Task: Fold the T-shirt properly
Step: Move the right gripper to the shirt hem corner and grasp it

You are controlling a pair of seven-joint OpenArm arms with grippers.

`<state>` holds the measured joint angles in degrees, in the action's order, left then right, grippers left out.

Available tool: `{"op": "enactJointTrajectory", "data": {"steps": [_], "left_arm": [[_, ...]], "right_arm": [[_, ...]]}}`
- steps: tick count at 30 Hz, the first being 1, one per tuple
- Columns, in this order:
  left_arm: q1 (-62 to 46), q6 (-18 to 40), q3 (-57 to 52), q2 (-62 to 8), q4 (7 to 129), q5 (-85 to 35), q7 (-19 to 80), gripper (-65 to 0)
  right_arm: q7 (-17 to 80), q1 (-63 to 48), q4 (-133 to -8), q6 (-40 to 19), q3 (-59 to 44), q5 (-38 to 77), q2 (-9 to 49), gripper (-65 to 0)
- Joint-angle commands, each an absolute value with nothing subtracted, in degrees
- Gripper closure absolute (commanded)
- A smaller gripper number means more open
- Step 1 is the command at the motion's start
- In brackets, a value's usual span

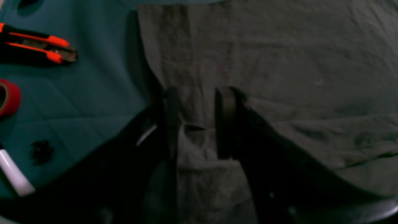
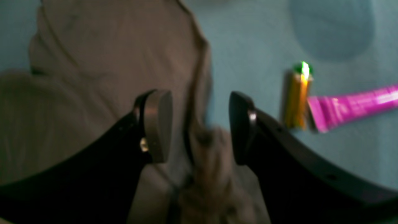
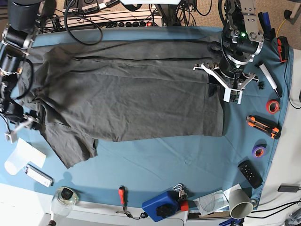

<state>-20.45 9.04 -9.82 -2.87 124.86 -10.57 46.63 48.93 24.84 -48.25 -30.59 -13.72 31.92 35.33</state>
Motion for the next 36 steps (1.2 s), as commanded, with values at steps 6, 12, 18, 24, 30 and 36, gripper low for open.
{"op": "enactJointTrajectory", "data": {"steps": [6,12,18,24,30,36], "left_arm": [[-20.29,9.08,-9.87,-3.03,125.89,-10.76,45.45,-20.4],[-20.29,9.08,-9.87,-3.01,125.89,-10.76,45.45,-20.4],[-20.32,9.08,-9.87,-3.01,125.89,-10.76,45.56,-20.4],[-20.32,9.08,-9.87,-3.01,125.89,-10.76,45.58,-20.4],[-20.29,9.08,-9.87,-3.01,125.89,-10.76,45.5,-20.4],[-20.32,9.08,-9.87,-3.01,125.89,-10.76,45.47,-20.4]], "right_arm": [[44.27,26.41,-43.18,-28.25,-13.93,24.97,33.56,-26.9],[44.53,26.3,-35.46,-30.04,-13.93,25.04,33.32,-23.9],[56.27,26.5,-39.51,-33.01,-13.98,32.84,33.34,-0.3],[69.58,25.43,-48.16,-36.27,-13.98,43.62,35.22,0.0],[77.91,21.5,-55.7,-36.4,-14.0,54.72,39.31,0.0],[80.0,12.84,-60.16,-40.0,-14.81,64.4,41.93,0.0]]}}
